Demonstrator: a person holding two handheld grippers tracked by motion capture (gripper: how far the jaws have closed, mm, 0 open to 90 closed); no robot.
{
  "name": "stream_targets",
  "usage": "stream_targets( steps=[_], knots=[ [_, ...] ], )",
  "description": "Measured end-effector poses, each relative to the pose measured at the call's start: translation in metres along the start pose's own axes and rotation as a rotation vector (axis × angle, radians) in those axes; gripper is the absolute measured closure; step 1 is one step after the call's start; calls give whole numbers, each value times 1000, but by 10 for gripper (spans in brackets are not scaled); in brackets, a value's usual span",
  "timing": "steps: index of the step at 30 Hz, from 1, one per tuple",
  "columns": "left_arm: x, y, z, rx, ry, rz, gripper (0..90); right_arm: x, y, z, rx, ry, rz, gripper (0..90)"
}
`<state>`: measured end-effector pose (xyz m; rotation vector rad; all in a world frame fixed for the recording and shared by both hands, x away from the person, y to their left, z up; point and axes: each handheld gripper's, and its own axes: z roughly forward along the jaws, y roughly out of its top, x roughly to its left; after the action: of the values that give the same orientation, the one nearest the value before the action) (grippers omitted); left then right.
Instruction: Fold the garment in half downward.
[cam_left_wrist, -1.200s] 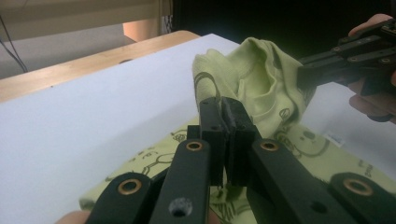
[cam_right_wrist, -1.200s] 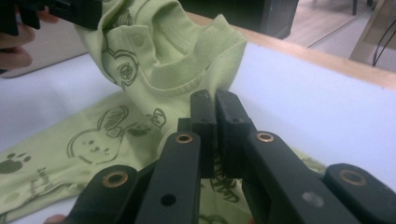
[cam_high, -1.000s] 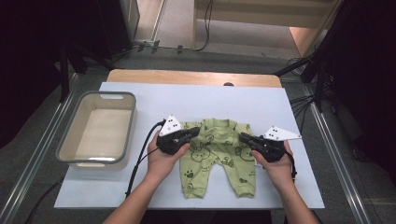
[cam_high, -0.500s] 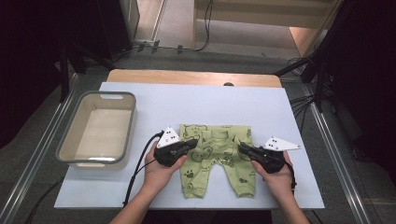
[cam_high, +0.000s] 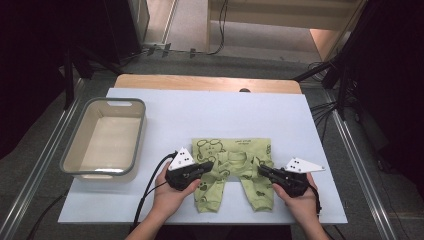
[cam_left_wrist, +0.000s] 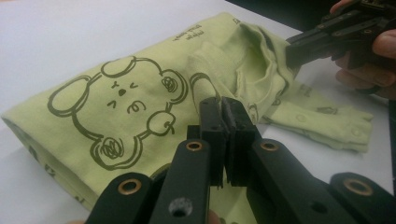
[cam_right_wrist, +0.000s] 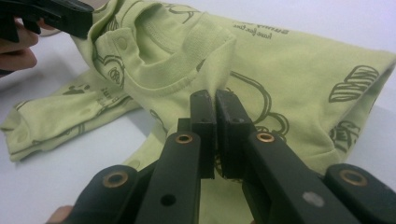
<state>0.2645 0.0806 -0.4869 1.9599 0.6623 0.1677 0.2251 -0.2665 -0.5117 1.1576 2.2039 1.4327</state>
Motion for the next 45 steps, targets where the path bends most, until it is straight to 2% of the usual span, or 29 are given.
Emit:
stream_targets(
  steps=[9,14,18,22,25,27,32,35,37,39,42,45],
  knots=[
    [-7,-10,-4,21,-1,-11,876,8,-7,-1,30,-7,3,847],
    [-9,-16,-5,51,17,-4,875,12,-11,0,52,-16,6,846],
    [-9,-19,-4,87,17,-12,875,15,-14,3,79,-26,-4,846],
    [-9,-21,-1,105,28,-16,875,15,-13,3,83,-44,-11,846],
    [-6,-15,4,104,61,-5,875,12,-9,3,78,-66,-17,847],
    [-1,-8,8,108,86,18,876,8,-4,7,69,-78,-17,847],
    [16,8,18,98,124,-6,876,-10,11,27,86,-91,30,847],
    [23,14,22,97,132,-11,876,-18,17,34,87,-103,33,846],
    [22,13,22,94,122,-10,876,-20,16,35,75,-102,29,846],
    [18,8,19,87,98,9,875,-19,12,31,69,-92,25,846],
    [12,-2,12,82,54,-2,874,-13,4,22,68,-69,-7,842],
    [2,-10,4,88,22,20,874,-4,-1,10,67,-50,-38,841]
  ],
)
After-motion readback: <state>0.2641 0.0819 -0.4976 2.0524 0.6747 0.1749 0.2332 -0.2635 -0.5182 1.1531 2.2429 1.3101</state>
